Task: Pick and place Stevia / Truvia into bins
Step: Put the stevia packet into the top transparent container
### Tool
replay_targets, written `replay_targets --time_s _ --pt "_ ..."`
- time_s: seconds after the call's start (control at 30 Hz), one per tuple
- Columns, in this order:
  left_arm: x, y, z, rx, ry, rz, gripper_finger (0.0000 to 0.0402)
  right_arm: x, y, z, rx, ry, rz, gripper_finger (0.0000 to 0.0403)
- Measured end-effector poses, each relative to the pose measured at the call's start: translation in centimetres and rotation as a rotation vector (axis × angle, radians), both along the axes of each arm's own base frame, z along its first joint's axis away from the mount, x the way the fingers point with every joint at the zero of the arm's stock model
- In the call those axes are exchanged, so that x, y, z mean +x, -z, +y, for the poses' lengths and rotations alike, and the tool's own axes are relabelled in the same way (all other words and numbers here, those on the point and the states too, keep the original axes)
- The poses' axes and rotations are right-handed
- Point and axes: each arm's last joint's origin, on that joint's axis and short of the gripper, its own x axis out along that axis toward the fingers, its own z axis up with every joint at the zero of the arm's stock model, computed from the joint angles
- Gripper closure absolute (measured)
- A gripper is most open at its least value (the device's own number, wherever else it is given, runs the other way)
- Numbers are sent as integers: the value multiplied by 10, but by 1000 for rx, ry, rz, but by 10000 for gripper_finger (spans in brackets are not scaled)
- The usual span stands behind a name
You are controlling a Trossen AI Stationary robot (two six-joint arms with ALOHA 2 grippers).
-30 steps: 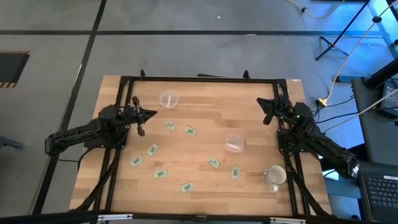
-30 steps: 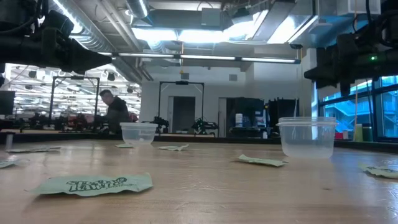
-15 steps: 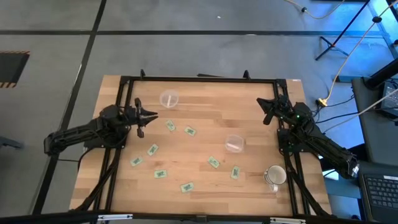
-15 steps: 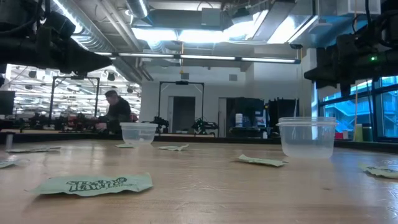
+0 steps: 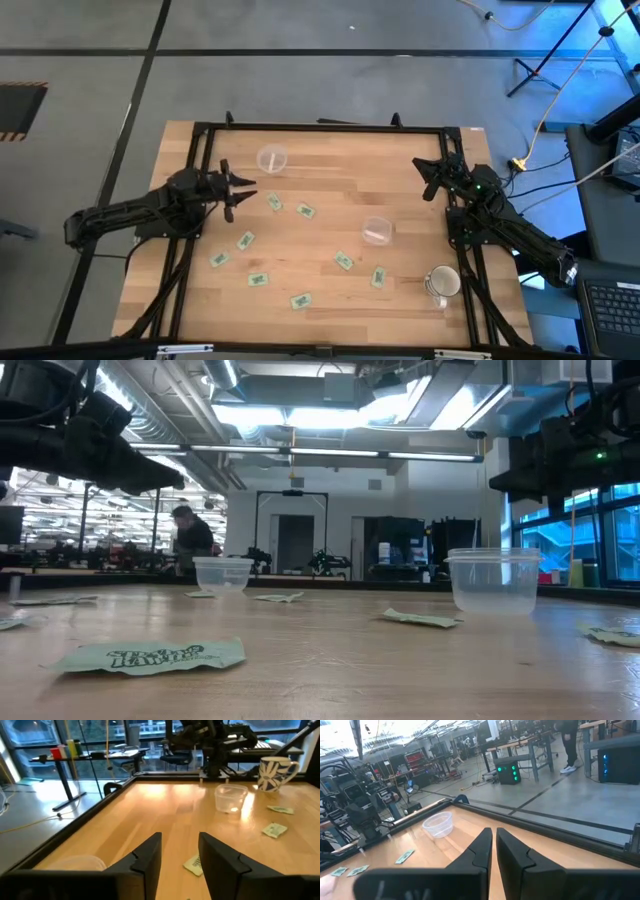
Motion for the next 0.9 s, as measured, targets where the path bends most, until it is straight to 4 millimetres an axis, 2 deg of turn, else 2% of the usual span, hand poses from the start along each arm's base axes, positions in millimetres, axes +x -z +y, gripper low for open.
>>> replay_targets --time_s 0.2,0.43,0.57,0.73,0.9 --pt "6 2 0 -25 42 85 285 0 0 0 2 0 -5 373" --pt "26 -17 1 11 65 162 286 0 -1 0 50 -1 -48 373" --pt "42 -22 5 97 46 277 286 0 -1 0 55 -2 -49 373" --pt "65 -27 11 104 62 431 286 0 0 0 61 -2 -42 373" --pt "81 -18 17 166 87 620 286 0 0 0 43 -1 -30 373"
